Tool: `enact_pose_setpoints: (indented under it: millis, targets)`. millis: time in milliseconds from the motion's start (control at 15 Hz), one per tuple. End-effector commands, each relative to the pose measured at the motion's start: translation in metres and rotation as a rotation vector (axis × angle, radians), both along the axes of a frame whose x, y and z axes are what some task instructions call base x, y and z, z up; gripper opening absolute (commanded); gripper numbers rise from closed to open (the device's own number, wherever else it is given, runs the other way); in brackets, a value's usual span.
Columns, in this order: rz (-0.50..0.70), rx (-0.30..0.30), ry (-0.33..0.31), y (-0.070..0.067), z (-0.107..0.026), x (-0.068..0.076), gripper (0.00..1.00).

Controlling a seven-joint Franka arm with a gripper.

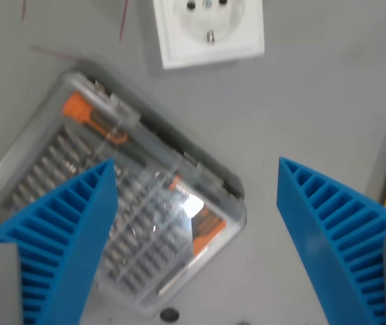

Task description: Move above the white socket

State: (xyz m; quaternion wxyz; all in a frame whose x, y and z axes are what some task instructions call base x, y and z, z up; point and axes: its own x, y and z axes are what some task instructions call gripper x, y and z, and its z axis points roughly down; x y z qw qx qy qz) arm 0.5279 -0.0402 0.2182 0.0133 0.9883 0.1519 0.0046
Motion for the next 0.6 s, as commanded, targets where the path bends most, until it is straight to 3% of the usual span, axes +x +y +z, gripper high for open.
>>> enact_pose_setpoints:
  millis: [67, 600]
  targets:
    - [0.079, 0.034, 0.011, 0.002, -0.007, 0.02, 1.0]
    - [0.104, 0.028, -0.005, 0.005, -0.023, 0.044, 1.0]
